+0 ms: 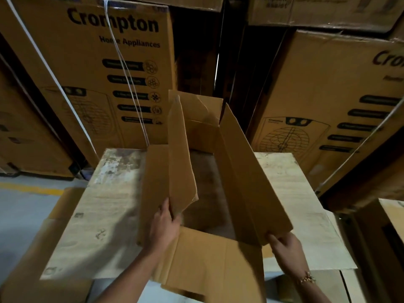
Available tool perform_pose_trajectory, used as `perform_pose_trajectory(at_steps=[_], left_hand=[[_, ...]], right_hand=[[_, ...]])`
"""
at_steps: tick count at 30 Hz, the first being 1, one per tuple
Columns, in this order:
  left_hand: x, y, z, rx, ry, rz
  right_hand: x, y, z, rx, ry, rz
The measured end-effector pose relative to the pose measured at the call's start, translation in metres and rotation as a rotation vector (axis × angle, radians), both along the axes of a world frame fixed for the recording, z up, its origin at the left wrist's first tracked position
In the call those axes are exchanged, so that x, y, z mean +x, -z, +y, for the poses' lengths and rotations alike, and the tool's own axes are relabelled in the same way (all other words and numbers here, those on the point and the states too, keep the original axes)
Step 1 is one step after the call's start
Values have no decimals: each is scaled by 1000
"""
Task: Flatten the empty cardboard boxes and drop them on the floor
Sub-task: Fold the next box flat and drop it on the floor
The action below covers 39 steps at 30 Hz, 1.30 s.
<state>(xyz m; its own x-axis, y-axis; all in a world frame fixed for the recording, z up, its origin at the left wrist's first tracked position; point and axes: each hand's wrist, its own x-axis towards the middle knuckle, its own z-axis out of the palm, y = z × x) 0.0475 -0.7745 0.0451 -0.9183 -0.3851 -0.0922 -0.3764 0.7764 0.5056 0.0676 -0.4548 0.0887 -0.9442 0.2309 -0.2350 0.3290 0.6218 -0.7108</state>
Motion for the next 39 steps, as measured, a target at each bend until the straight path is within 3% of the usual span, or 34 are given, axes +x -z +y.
perform_pose_trajectory(at_steps=[3, 9, 13, 16, 18, 22, 24, 25, 28, 29, 34, 37, 39], left_hand=[[-12, -6, -4, 116, -44, -15], [0, -73, -6, 553, -232, 195], [16, -132, -6, 611, -139, 373], [26, -156, 2, 497, 40, 535], [28, -155, 9, 308, 165, 573], [27, -128, 38, -133, 416, 277], [29, -110, 57, -281, 519, 154], [31, -103, 67, -330, 573, 111], [40, -83, 98, -424, 661, 17], [43, -78, 107, -432, 674, 1], [64, -73, 101, -402, 823, -13], [88, -58, 38, -534, 701, 43], [108, -41, -4, -566, 605, -60]], right_hand=[[-4, 26, -25, -151, 43, -163], [-32, 8, -49, -600, 248, -58], [-55, 8, -71, -890, 301, -58], [-69, 17, -83, -973, 292, -181], [-69, 19, -85, -887, 184, -298], [-51, 12, -71, -522, 3, -418], [-39, 1, -56, -438, 77, -267], [-31, -6, -48, -498, 107, -165], [-12, -32, -19, -1049, 181, -91], [-9, -39, -11, -1099, 153, -121], [-1, -47, 9, -812, 117, -85], [10, -43, 28, -788, 99, -93], [18, -39, 35, -763, 73, -95]])
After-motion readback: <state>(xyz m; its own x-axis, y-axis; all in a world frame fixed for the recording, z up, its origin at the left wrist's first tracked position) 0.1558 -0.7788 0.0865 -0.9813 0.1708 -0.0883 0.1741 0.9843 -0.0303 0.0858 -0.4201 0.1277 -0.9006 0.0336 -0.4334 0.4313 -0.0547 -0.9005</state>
